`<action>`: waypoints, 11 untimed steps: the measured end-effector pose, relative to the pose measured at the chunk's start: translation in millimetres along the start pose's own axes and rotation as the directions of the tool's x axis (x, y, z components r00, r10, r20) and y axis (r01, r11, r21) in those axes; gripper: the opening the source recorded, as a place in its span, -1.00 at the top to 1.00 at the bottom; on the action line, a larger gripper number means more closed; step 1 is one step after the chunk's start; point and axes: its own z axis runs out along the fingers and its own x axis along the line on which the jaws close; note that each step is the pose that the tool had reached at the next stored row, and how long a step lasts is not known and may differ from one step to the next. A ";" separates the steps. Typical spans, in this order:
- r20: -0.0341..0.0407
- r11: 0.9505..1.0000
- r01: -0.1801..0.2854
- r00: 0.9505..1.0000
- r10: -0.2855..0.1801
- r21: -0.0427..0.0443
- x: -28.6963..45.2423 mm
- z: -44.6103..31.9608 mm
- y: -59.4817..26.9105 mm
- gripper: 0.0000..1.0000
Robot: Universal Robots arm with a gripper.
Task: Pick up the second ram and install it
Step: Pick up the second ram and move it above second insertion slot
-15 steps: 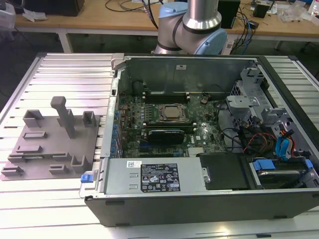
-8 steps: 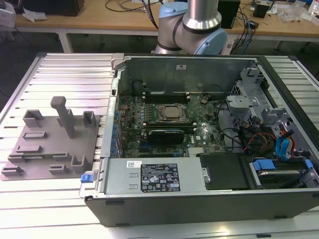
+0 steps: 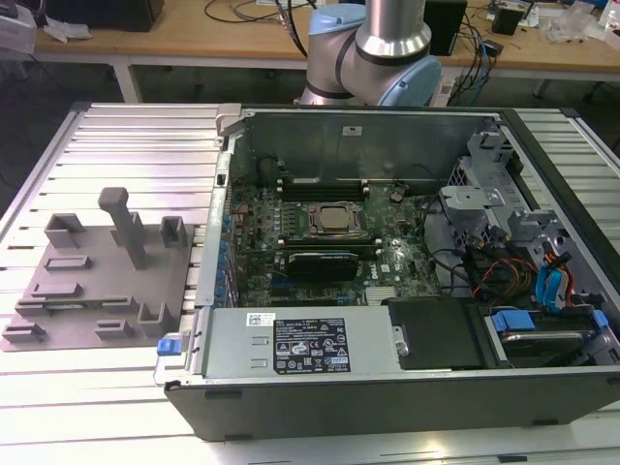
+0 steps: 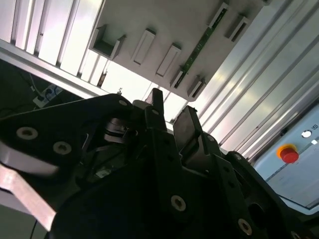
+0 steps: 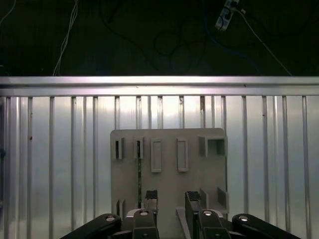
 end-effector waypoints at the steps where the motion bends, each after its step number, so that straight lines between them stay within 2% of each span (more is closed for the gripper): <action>1: 0.000 1.000 0.000 1.000 0.000 0.000 0.0 0.6 -3.9 0.32; 5: -0.001 1.000 0.000 1.000 0.000 0.000 0.1 8.1 -15.2 0.32; 11: -0.001 1.000 0.001 1.000 -0.001 0.000 0.3 16.2 -20.5 0.32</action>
